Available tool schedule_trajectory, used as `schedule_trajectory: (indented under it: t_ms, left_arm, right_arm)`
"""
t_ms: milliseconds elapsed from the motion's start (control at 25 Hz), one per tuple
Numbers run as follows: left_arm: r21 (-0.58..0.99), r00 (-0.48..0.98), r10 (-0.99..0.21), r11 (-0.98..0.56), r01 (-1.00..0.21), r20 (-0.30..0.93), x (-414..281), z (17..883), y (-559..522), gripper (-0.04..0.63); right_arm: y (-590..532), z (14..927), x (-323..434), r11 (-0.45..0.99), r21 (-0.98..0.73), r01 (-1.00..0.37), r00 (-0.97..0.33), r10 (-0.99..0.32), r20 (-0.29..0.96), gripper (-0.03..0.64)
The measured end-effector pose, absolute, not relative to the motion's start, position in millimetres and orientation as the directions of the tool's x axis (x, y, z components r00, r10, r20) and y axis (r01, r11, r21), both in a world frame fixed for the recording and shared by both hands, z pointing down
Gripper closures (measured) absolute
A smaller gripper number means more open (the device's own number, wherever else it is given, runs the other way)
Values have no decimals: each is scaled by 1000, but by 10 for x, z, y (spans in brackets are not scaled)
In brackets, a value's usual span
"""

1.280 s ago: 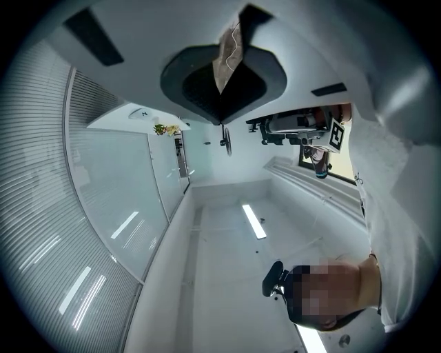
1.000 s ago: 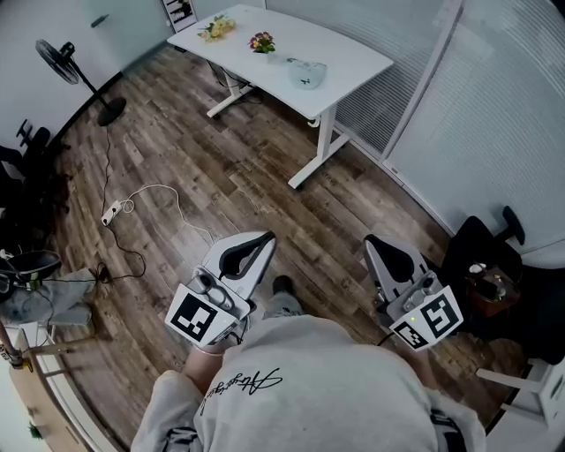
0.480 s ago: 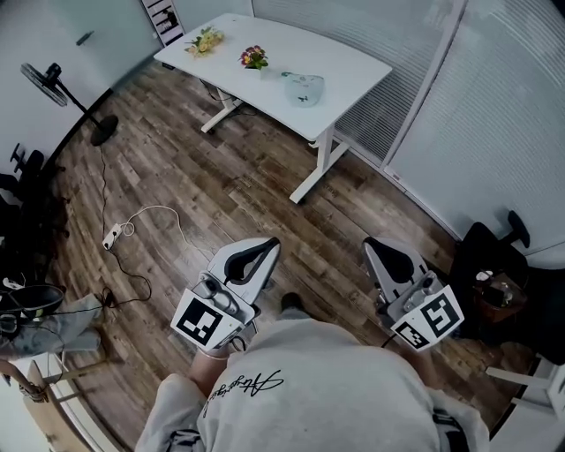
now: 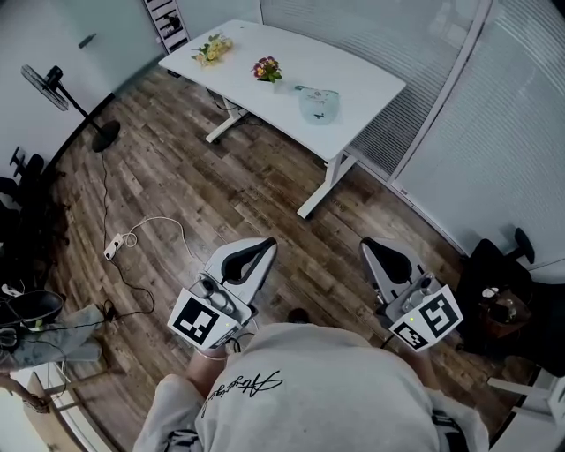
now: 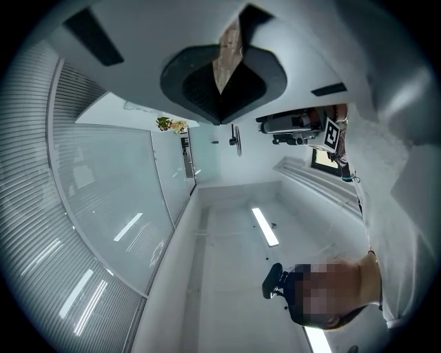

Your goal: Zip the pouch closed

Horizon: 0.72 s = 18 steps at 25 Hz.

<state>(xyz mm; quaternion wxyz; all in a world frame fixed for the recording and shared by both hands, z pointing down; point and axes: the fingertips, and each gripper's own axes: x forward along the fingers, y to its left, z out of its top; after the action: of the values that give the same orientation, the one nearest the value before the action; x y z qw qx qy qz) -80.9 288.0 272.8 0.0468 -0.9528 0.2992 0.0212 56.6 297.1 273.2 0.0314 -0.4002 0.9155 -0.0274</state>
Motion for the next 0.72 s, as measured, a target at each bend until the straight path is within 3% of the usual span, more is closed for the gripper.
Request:
schedule_trajectory:
  t_ms: [720]
  left_arm:
    - [-54,812,-581,-810,-584,-61,-754,2756,2778,597]
  right_arm:
    - [2835,2729,700,678,-73,-731,-679,-734,-7,615]
